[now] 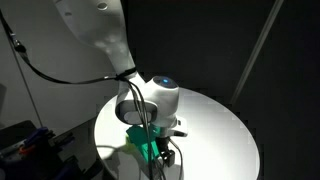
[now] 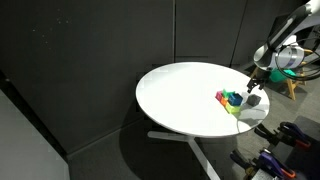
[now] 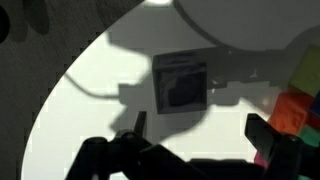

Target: Pick up the gray block and put it between the green and the blue blocks tops

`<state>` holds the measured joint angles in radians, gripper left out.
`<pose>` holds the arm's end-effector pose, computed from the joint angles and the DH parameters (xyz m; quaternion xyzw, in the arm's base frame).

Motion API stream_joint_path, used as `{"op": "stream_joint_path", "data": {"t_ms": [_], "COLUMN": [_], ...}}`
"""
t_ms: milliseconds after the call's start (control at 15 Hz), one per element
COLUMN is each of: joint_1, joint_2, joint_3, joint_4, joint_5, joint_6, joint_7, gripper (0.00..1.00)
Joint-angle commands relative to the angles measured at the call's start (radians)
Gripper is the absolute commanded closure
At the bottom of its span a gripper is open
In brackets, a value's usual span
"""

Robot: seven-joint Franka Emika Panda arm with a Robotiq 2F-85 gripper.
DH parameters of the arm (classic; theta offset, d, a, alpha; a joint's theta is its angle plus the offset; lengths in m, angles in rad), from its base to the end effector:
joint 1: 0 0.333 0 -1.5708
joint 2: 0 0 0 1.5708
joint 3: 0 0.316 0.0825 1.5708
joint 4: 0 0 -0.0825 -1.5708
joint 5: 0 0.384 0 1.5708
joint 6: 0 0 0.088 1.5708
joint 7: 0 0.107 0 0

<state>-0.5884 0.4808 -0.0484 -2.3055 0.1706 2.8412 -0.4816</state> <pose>0.4147 -0.3195 0.1419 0.9874 -0.1546 0.0328 0.0012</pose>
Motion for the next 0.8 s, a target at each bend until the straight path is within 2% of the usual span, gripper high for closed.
{"op": "stream_joint_path", "data": {"t_ms": [0,467,733], "joint_1": [-0.069,-0.147,-0.162], "joint_2": [0.037,0.059,0.058], "joint_3": [0.059,0.109,0.115], "joint_4": [0.040,0.049,0.037], "joint_5": [0.016,-0.013,-0.028], "joint_6": [0.010,0.001,0.007], "joint_7": [-0.042,-0.098,-0.143], "gripper": [0.00,0.00,0.00]}}
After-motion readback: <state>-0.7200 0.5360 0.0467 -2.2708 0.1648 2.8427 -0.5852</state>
